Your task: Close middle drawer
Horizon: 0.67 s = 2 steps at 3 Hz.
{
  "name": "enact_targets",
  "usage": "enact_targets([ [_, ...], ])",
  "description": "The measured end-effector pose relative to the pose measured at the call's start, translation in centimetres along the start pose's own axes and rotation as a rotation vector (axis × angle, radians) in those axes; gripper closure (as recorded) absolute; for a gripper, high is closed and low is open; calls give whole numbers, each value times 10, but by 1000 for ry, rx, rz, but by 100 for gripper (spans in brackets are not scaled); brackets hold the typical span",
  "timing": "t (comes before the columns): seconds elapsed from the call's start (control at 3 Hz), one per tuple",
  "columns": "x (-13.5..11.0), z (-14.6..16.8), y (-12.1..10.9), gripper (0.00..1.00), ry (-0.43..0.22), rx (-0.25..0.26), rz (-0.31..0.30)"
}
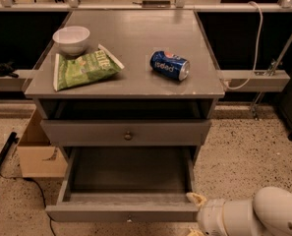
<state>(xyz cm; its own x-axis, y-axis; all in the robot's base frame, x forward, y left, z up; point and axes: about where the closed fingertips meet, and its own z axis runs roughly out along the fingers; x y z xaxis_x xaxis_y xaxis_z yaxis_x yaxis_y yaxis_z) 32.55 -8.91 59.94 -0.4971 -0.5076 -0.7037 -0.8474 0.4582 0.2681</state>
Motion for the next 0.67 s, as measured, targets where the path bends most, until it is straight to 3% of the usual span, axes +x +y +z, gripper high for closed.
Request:
enact_targets([
  [0.67,1,23,-10,3,2,-16,11],
])
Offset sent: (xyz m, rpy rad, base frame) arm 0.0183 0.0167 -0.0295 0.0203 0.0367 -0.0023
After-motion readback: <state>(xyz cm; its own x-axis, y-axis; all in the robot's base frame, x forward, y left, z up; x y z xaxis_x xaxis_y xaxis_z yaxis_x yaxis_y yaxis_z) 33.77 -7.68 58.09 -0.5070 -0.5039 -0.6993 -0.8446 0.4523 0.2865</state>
